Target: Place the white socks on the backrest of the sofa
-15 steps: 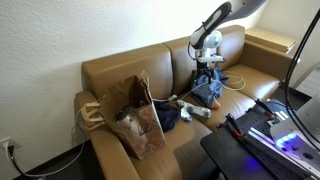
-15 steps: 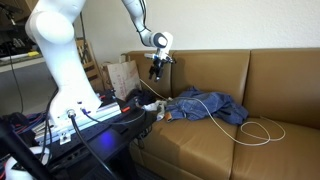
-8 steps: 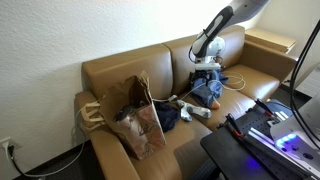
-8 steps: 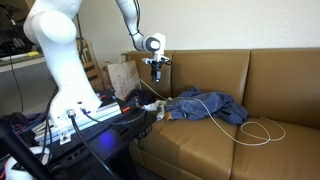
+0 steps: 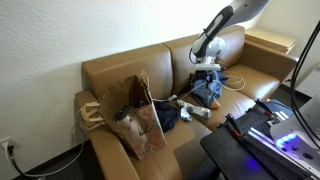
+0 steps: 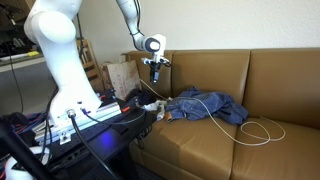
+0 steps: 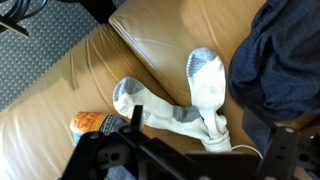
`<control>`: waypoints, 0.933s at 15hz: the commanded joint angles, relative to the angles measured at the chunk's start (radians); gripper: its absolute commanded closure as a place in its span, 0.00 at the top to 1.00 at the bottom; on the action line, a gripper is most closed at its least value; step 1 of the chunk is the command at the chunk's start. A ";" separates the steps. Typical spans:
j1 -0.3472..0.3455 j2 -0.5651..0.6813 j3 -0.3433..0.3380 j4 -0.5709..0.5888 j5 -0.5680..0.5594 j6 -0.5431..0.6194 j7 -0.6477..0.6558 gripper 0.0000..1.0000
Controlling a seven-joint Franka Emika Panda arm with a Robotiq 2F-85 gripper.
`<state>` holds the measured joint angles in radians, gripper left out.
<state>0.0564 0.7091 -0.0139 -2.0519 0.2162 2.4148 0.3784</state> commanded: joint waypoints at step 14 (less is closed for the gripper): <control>0.072 0.418 -0.048 0.573 -0.048 -0.292 0.191 1.00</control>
<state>0.1407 1.0664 -0.0663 -1.5745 0.1641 2.1764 0.5745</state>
